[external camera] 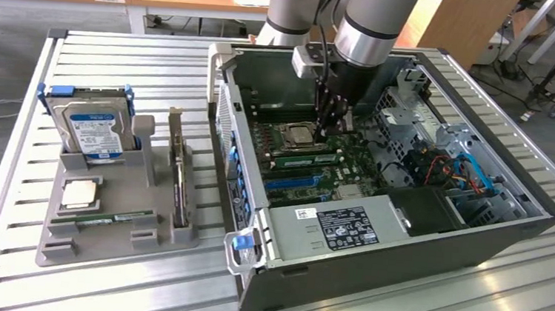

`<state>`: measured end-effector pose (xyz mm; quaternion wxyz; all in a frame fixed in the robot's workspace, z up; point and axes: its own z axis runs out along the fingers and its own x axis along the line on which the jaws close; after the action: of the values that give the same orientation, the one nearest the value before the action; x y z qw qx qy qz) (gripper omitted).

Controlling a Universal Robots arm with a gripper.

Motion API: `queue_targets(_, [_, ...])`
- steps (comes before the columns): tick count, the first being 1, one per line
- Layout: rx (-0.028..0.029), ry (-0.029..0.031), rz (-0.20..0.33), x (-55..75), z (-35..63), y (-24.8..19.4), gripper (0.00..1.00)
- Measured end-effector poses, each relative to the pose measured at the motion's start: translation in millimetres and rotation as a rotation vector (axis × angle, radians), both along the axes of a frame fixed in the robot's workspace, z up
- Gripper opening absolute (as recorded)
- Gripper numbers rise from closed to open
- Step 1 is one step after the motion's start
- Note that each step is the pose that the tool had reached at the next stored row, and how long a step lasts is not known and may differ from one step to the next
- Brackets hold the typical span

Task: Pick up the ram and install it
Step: 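Press down the ram until it locks into place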

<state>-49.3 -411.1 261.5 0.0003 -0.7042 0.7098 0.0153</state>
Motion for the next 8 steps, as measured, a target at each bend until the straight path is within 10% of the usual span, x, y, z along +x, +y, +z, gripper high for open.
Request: queue_targets(8, [0.0, 0.0, -0.004, 0.0, 0.0, 0.0, 0.11])
